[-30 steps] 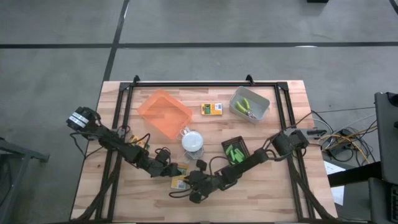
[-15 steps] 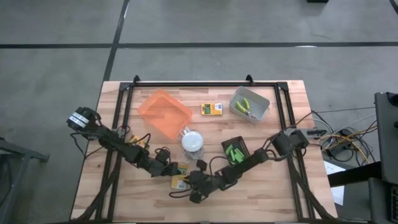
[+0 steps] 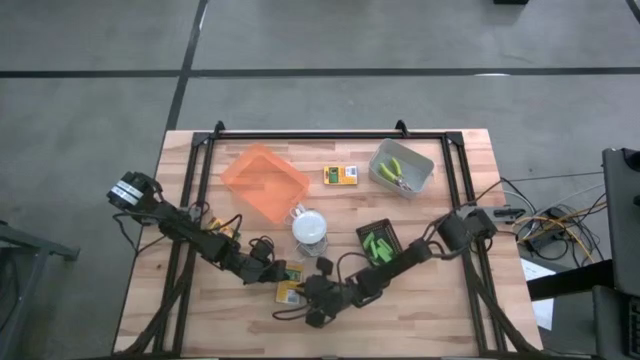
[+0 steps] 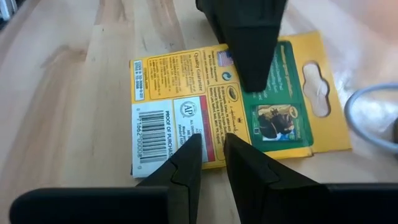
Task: Pick & Place School Supplies
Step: Put the box of crayon into the orange bin
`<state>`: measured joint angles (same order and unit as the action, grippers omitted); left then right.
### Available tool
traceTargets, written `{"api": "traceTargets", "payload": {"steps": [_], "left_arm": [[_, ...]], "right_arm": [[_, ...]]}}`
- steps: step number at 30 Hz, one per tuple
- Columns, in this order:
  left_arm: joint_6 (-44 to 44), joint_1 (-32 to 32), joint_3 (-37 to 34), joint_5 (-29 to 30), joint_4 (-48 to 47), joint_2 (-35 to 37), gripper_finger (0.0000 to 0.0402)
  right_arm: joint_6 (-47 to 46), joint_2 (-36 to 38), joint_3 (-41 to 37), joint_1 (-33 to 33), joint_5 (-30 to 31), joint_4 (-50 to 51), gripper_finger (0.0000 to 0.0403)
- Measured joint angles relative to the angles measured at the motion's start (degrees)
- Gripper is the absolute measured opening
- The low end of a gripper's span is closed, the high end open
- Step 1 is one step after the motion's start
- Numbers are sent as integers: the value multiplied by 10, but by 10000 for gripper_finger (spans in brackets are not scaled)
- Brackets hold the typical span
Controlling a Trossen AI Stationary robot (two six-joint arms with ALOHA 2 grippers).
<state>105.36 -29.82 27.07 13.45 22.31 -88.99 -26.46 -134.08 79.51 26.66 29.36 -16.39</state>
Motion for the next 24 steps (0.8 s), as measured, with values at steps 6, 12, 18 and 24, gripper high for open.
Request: {"api": "traceTargets", "payload": {"steps": [6, 12, 18, 24], "left_arm": [[0, 0, 0, -1, -3, 0, 53], [0, 0, 0, -3, -3, 0, 53], [0, 0, 0, -3, -4, 0, 53], [-3, 0, 0, -2, -4, 2, 53]], "right_arm": [[84, -3, 19, 12, 36, -22, 68], [106, 11, 24, 16, 39, -24, 68], [144, 61, 24, 16, 65, 25, 68], [163, 140, 24, 16, 69, 124, 68]]}}
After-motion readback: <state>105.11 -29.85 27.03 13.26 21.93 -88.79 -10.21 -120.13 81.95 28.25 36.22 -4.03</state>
